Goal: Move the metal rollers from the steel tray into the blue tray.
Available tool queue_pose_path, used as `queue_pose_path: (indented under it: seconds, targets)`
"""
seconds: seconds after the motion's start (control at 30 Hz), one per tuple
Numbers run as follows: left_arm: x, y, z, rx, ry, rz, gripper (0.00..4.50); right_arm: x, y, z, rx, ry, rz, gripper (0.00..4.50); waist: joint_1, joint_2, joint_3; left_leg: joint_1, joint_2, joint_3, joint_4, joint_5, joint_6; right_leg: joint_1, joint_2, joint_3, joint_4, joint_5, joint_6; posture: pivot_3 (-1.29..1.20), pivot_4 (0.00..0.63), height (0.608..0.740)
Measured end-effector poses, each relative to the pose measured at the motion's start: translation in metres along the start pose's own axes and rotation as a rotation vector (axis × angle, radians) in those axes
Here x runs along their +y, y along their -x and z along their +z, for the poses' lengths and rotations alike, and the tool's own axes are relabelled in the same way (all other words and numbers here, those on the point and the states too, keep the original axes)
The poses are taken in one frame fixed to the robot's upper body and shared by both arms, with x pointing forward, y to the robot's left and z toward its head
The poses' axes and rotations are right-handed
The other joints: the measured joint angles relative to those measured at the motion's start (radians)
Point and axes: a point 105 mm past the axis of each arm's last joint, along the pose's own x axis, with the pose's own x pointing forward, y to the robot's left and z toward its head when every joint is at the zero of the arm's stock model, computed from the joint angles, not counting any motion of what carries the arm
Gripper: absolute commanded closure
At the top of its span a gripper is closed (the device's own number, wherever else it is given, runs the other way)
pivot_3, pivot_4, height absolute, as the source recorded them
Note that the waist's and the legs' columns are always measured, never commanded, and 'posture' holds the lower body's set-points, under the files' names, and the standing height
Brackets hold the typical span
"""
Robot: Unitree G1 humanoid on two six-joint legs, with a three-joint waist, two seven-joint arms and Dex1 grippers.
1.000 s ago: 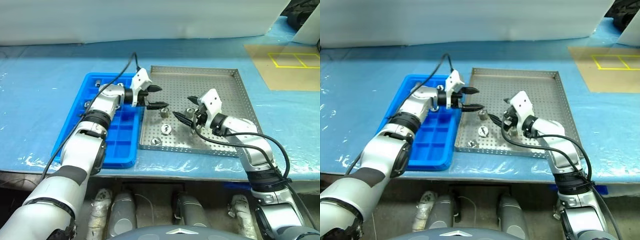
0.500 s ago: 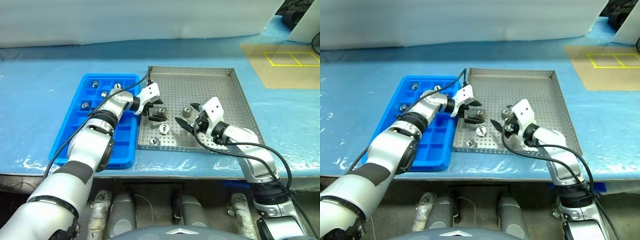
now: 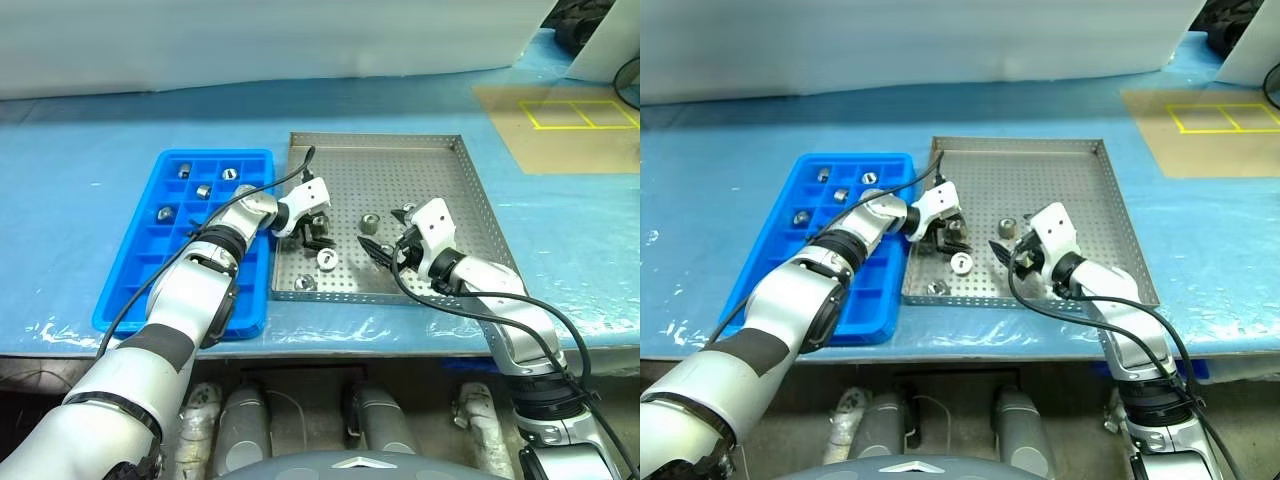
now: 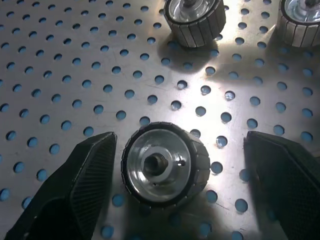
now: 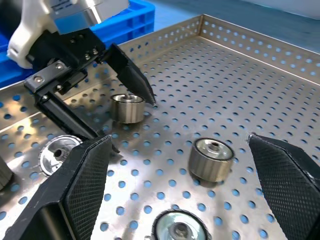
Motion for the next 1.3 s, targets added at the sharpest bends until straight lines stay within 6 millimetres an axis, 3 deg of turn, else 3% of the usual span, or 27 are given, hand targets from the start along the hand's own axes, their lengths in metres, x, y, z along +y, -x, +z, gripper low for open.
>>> queue_pose_path:
  seconds: [0.07,0.17,0.3,0.4,0.53,0.77,1.03,1.3]
  targets:
    - [-0.001,0.000,-0.002,0.003,0.005,-0.002,1.27,0.000,0.001,-0.001,0.003,-0.002,-0.004,0.00,-0.007,0.000,0.000,0.001,0.000,0.000,0.000,0.000,0.000,0.002,0.000,0.000,-0.001,0.000,0.000,-0.43,0.150,0.740]
    - [0.001,-0.001,-0.005,0.008,0.014,0.023,1.27,0.000,0.001,-0.002,0.005,-0.004,-0.006,0.00,-0.011,0.000,0.000,0.006,0.000,0.000,0.000,0.000,0.000,0.007,0.000,-0.001,-0.003,0.000,0.000,-0.43,0.150,0.740]
    - [0.000,0.001,-0.005,0.006,0.019,0.009,2.06,0.000,0.001,-0.001,0.004,-0.005,-0.010,0.00,-0.012,0.000,0.000,0.008,0.000,0.000,0.000,-0.001,0.001,0.009,0.000,0.000,-0.004,0.000,0.000,-0.42,0.150,0.740]
    - [0.000,0.001,-0.005,0.004,0.019,0.006,2.06,0.000,0.000,-0.001,0.002,-0.007,-0.014,0.00,-0.013,0.000,0.000,0.008,0.000,0.000,-0.002,-0.001,0.001,0.009,0.000,0.000,-0.005,0.000,0.000,-0.41,0.150,0.740]
    - [-0.004,0.004,-0.003,-0.043,0.041,-0.036,2.77,0.000,-0.001,0.002,-0.008,-0.005,-0.013,0.00,-0.014,0.000,0.000,0.008,0.000,0.000,-0.004,-0.001,0.001,0.009,0.000,0.000,-0.008,0.000,0.000,-0.40,0.150,0.740]
    - [-0.004,0.021,0.009,-0.200,0.104,-0.112,2.77,0.000,-0.005,0.008,-0.024,0.002,0.005,0.00,-0.014,0.000,0.000,0.004,0.000,-0.001,-0.008,-0.001,0.002,0.007,0.000,-0.001,-0.014,0.000,0.000,-0.34,0.150,0.740]
    - [0.020,0.070,0.017,-0.277,0.015,-0.066,2.77,-0.003,-0.016,0.024,-0.070,0.027,0.053,0.00,0.001,0.000,0.000,0.002,0.001,0.000,-0.009,-0.002,0.003,0.006,-0.002,-0.002,-0.014,0.000,0.000,-0.23,0.150,0.740]
    - [0.025,0.141,0.000,-0.214,-0.158,-0.026,2.77,0.025,-0.038,0.060,-0.150,0.100,0.295,0.00,0.026,0.001,0.001,0.002,0.003,0.000,-0.010,-0.001,0.001,0.004,-0.001,-0.004,-0.011,0.000,-0.001,-0.07,0.150,0.740]
